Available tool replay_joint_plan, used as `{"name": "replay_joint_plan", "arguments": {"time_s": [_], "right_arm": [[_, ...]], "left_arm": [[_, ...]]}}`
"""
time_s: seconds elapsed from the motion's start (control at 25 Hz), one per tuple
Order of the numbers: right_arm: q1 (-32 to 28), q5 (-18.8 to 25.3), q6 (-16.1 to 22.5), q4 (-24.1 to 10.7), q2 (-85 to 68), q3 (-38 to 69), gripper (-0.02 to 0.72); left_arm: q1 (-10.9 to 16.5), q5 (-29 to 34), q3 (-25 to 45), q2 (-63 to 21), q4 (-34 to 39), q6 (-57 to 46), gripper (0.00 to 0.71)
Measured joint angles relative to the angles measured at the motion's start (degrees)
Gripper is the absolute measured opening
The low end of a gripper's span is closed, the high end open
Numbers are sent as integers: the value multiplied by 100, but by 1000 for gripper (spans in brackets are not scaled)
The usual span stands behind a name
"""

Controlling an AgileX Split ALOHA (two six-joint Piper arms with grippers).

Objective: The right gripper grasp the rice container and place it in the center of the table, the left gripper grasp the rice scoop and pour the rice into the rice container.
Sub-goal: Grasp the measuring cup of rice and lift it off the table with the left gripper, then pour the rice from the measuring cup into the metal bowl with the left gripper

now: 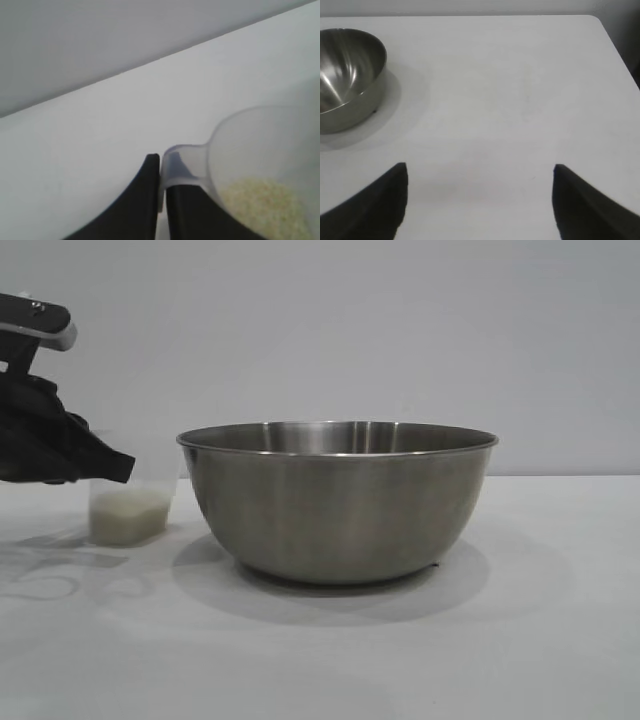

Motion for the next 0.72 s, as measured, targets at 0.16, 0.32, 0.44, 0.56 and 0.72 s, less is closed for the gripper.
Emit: {"name": "replay_joint_plan", "arguments": {"time_s": [0.16, 0.32, 0.44, 0.56, 0.72], "right_arm": [[0, 0, 0, 0, 0, 0, 533], [0, 0, 0, 0, 0, 0, 533], [0, 0, 0, 0, 0, 0, 533], [0, 0, 0, 0, 0, 0, 533], [0, 0, 0, 0, 0, 0, 533]], "left_arm": [[0, 0, -296, -314, 677, 277, 0], [0, 0, -680, -435, 1436, 776, 0], [0, 0, -929, -435, 2016, 948, 0], [0, 0, -1098, -435, 2599, 1000, 0], [0, 0, -1211, -435, 3475, 1552, 0]]}}
